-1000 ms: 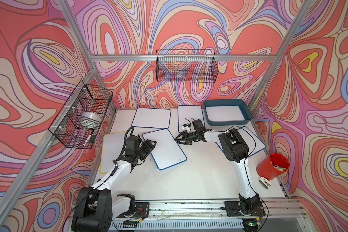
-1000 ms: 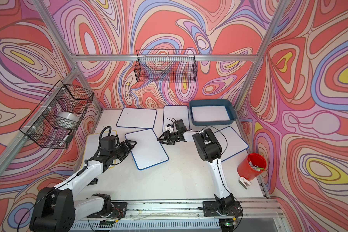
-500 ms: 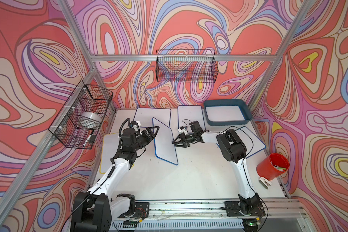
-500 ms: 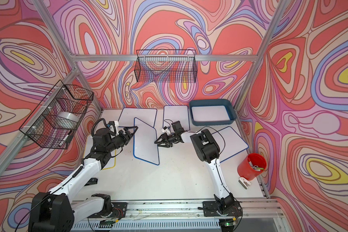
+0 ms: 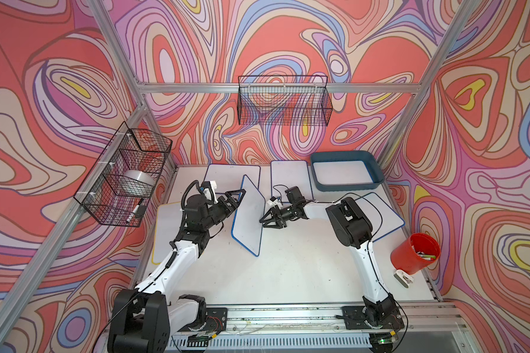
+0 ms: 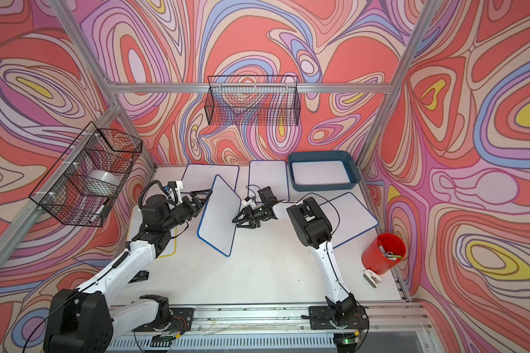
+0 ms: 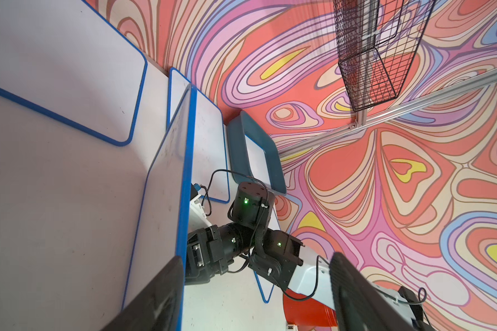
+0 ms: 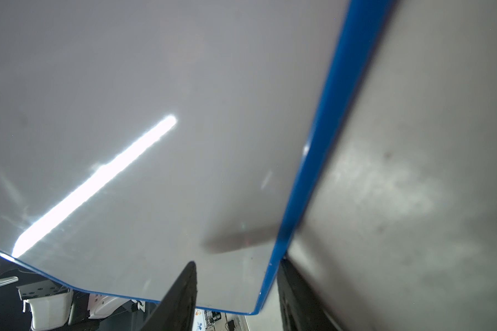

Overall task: Put the whiteboard into the storage box
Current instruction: Pick up the whiteboard at the center of the board.

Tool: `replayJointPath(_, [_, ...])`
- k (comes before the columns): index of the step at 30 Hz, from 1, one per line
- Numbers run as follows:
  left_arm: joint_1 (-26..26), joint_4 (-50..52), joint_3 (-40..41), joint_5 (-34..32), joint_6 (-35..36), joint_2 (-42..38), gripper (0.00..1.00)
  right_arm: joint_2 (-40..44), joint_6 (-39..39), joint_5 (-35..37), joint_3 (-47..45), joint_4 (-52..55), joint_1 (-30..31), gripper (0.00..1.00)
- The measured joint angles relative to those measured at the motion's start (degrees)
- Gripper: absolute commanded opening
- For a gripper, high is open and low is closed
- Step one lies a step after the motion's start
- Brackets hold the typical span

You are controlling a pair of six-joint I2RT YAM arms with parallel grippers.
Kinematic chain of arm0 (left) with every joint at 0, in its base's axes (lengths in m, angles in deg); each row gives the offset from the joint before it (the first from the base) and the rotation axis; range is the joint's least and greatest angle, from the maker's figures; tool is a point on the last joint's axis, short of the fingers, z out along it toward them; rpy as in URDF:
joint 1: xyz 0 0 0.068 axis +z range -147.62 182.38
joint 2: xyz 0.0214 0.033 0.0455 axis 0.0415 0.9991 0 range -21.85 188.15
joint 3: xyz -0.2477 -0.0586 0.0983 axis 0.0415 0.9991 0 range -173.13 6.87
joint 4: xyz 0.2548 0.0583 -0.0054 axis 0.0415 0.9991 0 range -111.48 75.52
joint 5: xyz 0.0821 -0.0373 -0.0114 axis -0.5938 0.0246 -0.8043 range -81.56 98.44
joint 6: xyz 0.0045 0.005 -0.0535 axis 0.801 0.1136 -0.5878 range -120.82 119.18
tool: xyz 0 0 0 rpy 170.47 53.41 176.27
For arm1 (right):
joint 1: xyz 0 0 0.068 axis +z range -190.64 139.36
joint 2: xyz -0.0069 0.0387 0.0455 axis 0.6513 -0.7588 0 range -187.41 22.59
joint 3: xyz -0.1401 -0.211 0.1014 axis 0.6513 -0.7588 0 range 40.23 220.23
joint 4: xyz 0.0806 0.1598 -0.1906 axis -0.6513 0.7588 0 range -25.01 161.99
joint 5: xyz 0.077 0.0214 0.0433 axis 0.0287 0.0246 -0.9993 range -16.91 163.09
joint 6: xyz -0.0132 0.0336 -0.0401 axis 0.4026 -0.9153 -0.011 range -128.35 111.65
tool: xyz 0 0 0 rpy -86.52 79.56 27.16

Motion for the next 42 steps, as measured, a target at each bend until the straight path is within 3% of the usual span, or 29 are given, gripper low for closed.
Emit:
replayJointPath(12, [0.0, -12.6, 5.7, -1.7, -6.7, 1.0, 0.76, -0.5, -2.7, -1.3, 0.0, -2.2, -0.1, 0.48])
replayJointPath(17, [-1.2, -7.2, 10.1, 0.6, -10.3, 3.3, 0.76, -1.0, -4.0, -1.7, 0.0, -5.2, 0.5, 0.48])
replayJointPath(27, [-1.3, -0.4, 10.1, 1.0, -10.6, 2.8, 0.75, -1.3, -4.7, -1.7, 0.0, -7.3, 0.5, 0.48])
replayJointPath(37, [-1.2, 17.1, 0.6, -1.5, -3.1, -1.4, 0.75, -1.3, -4.0, -1.7, -0.2, -7.2, 0.5, 0.49])
replayJointPath(42, [-1.2, 21.9, -0.9, -2.5, -0.7, -2.4, 0.65, -1.3, -2.6, -1.7, -0.1, -6.3, 0.5, 0.49])
